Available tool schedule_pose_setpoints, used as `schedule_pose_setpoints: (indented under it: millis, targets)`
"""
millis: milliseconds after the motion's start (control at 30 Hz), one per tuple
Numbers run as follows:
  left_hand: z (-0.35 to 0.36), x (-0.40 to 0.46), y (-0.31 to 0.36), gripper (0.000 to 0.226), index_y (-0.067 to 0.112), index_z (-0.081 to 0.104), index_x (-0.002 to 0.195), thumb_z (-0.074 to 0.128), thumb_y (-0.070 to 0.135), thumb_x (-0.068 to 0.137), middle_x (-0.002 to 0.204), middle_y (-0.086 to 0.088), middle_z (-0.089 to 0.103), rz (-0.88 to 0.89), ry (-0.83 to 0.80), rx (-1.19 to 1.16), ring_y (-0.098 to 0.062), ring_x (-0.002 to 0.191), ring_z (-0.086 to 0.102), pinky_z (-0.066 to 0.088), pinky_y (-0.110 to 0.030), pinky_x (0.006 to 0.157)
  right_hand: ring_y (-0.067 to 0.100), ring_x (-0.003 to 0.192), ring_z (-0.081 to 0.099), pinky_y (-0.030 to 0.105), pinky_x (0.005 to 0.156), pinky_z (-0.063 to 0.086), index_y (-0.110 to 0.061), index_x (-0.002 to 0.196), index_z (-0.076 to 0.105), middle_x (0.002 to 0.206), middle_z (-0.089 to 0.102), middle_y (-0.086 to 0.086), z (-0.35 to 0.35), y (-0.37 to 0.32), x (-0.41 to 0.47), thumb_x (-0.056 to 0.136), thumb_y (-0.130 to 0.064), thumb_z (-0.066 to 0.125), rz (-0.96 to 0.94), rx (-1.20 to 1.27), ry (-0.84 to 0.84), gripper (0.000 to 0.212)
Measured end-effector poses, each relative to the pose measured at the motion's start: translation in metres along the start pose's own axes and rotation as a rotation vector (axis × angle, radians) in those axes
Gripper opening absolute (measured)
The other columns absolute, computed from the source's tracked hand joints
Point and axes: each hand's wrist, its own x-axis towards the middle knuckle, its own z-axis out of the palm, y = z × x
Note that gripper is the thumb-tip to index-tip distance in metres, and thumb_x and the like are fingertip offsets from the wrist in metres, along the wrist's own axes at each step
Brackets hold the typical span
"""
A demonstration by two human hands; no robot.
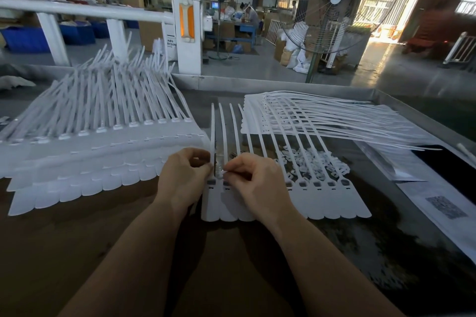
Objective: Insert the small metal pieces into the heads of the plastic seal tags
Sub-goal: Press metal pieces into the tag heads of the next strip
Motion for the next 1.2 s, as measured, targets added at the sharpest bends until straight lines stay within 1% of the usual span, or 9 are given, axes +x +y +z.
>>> schedule_pose_setpoints:
  millis: [133, 233, 367, 500, 600, 733, 933, 1067, 1200]
  targets:
    - [-0.002, -0.001, 0.000, 0.019, 0.019, 0.065, 0.103, 0.065, 0.015, 0.085, 0.092, 0.001, 0.065, -0.001, -0.003, -0.014, -0.013, 0.086, 0.061, 0.050, -0.030, 0.077, -0.005, 0.071, 0.058, 0.006, 0.067, 0.044, -0.012, 0.084, 0.071, 0.073, 0.063, -0.012, 0.002, -0.002, 0.001, 0.081, -0.009, 0.068, 0.052, 0.007, -0.082, 0.005]
    - [-0.003, -0.002, 0.001, 0.018, 0.020, 0.064, 0.102, 0.066, 0.015, 0.084, 0.092, 0.001, 0.066, -0.003, -0.006, -0.010, -0.015, 0.087, 0.062, 0.052, -0.035, 0.081, -0.006, 0.068, 0.053, 0.003, 0.065, 0.038, -0.013, 0.084, 0.072, 0.076, 0.061, -0.010, 0.004, -0.003, 0.002, 0.081, -0.015, 0.069, 0.074, -0.038, -0.113, 0.005]
    - [-0.002, -0.003, 0.002, 0.017, 0.020, 0.064, 0.099, 0.067, 0.015, 0.083, 0.091, 0.000, 0.066, -0.008, -0.001, -0.020, -0.016, 0.087, 0.062, 0.052, -0.037, 0.083, 0.003, 0.073, 0.055, 0.011, 0.065, 0.042, -0.015, 0.084, 0.072, 0.083, 0.061, -0.006, 0.007, -0.002, 0.004, 0.082, -0.020, 0.069, 0.125, -0.050, -0.107, 0.007]
    - [-0.002, -0.002, 0.002, 0.017, 0.019, 0.064, 0.098, 0.068, 0.013, 0.082, 0.090, -0.001, 0.067, -0.015, 0.007, -0.027, -0.017, 0.088, 0.063, 0.052, -0.035, 0.083, 0.010, 0.081, 0.057, 0.032, 0.076, 0.049, -0.018, 0.083, 0.072, 0.086, 0.061, -0.007, 0.013, -0.003, 0.004, 0.082, -0.026, 0.068, 0.176, -0.081, -0.100, 0.009]
    - [-0.001, -0.002, 0.002, 0.017, 0.018, 0.064, 0.098, 0.068, 0.013, 0.082, 0.089, -0.001, 0.067, -0.017, 0.010, -0.023, -0.016, 0.086, 0.063, 0.052, -0.035, 0.081, 0.008, 0.079, 0.056, 0.030, 0.075, 0.048, -0.022, 0.081, 0.070, 0.078, 0.055, -0.014, 0.016, -0.002, 0.005, 0.081, -0.029, 0.068, 0.193, -0.138, -0.104, 0.008]
    - [-0.001, -0.001, 0.002, 0.017, 0.019, 0.063, 0.095, 0.068, 0.011, 0.082, 0.085, 0.000, 0.066, -0.022, 0.007, -0.011, -0.017, 0.084, 0.064, 0.052, -0.034, 0.081, 0.010, 0.086, 0.056, 0.027, 0.076, 0.044, -0.023, 0.082, 0.069, 0.084, 0.053, -0.013, 0.019, 0.000, 0.006, 0.081, -0.030, 0.067, 0.172, -0.203, -0.109, 0.008]
    - [-0.001, -0.002, 0.001, 0.018, 0.022, 0.062, 0.094, 0.067, 0.010, 0.082, 0.088, -0.002, 0.067, -0.024, -0.004, 0.010, -0.018, 0.085, 0.064, 0.053, -0.039, 0.084, 0.009, 0.082, 0.058, 0.025, 0.070, 0.042, -0.027, 0.076, 0.067, 0.076, 0.052, -0.016, 0.020, 0.000, 0.007, 0.080, -0.030, 0.067, 0.174, -0.244, -0.111, 0.005]
    - [-0.001, -0.002, 0.000, 0.019, 0.022, 0.063, 0.093, 0.067, 0.008, 0.081, 0.087, -0.002, 0.068, -0.021, 0.001, 0.014, -0.018, 0.085, 0.064, 0.053, -0.040, 0.084, 0.005, 0.071, 0.057, 0.020, 0.059, 0.040, -0.034, 0.059, 0.055, 0.064, 0.054, -0.017, 0.020, -0.002, 0.008, 0.077, -0.029, 0.069, 0.207, -0.262, -0.121, 0.023]
    - [0.000, -0.001, -0.001, 0.020, 0.021, 0.063, 0.094, 0.067, 0.007, 0.081, 0.088, -0.002, 0.068, -0.028, -0.001, -0.005, -0.018, 0.085, 0.065, 0.053, -0.041, 0.084, 0.009, 0.076, 0.062, 0.031, 0.072, 0.052, -0.030, 0.063, 0.059, 0.071, 0.062, -0.011, 0.020, -0.005, 0.009, 0.076, -0.028, 0.070, 0.240, -0.246, -0.135, 0.017]
